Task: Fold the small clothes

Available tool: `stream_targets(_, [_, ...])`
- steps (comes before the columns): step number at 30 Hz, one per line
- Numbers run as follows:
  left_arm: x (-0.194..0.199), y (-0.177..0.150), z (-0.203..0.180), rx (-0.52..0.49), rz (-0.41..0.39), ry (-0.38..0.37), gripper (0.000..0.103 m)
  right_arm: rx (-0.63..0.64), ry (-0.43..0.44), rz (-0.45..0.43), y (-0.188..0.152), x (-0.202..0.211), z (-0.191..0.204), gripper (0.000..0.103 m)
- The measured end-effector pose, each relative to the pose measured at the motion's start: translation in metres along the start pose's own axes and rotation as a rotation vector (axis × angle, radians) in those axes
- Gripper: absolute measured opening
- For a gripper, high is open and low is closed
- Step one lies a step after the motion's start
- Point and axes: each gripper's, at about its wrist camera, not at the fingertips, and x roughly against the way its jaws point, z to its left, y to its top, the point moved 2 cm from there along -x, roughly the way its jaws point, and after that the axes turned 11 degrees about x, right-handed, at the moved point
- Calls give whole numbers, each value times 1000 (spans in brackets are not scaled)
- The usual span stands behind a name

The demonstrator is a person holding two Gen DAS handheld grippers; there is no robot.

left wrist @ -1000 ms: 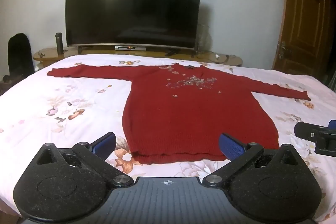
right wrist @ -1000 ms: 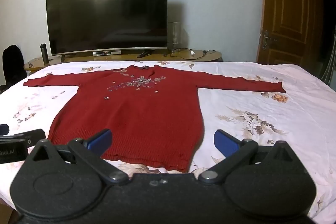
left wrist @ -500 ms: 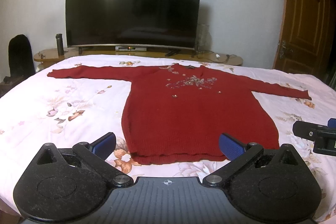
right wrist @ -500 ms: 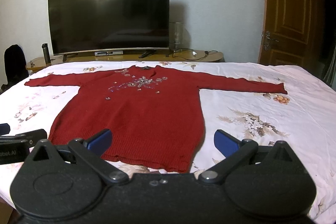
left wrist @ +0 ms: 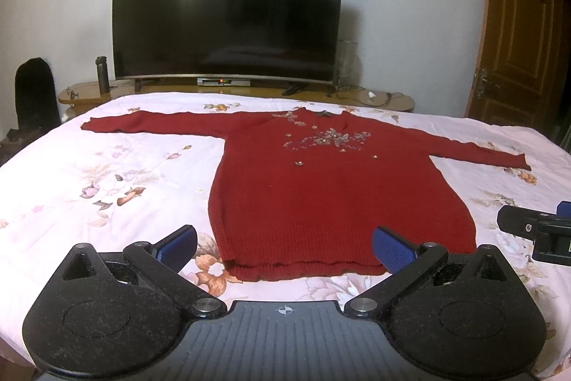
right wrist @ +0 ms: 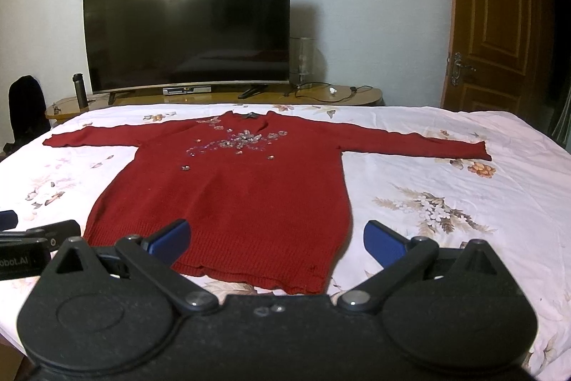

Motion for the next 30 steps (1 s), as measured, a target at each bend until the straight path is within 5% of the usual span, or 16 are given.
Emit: stream_targets(30, [-1,1,1,4,6,-2,103,2,1,-3,3,-1,3,103])
